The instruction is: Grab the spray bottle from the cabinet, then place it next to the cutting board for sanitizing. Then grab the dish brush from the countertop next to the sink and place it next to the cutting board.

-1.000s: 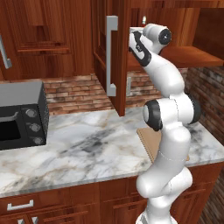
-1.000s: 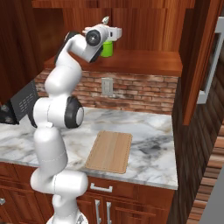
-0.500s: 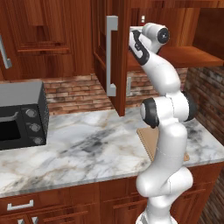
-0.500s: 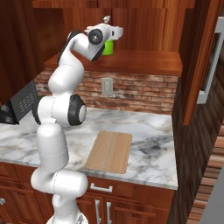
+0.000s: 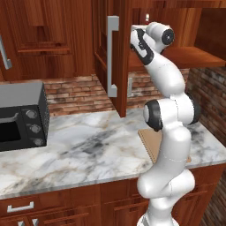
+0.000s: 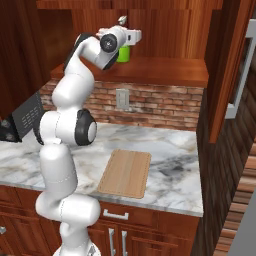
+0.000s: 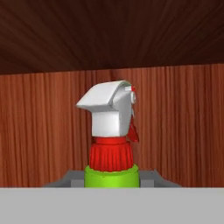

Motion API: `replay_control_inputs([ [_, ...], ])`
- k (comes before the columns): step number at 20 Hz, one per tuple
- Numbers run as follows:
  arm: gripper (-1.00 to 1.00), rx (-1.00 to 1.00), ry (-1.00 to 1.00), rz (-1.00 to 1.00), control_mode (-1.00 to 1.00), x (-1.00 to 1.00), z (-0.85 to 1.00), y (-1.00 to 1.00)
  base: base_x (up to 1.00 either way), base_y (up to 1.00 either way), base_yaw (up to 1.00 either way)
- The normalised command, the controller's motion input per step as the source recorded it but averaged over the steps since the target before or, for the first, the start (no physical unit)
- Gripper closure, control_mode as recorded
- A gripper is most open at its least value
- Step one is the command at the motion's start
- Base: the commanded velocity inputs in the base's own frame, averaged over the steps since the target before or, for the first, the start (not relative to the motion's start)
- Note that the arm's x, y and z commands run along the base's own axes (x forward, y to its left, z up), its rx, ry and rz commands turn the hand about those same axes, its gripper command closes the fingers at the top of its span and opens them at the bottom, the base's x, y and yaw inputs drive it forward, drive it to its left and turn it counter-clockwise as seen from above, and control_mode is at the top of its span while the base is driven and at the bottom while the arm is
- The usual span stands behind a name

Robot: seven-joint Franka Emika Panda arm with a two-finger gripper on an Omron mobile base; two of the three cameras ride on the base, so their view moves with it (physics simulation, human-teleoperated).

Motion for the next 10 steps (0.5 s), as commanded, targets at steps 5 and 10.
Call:
replay_control_inputs([
  [5,1.00,0.05,-0.13,0.00,-1.00,-0.54,-0.01,-0.22,0.00,0.00,0.00],
  [10,1.00,0.11,-0.12,0.00,-1.00,-0.64,-0.08,-0.21,0.00,0.00,0.00],
])
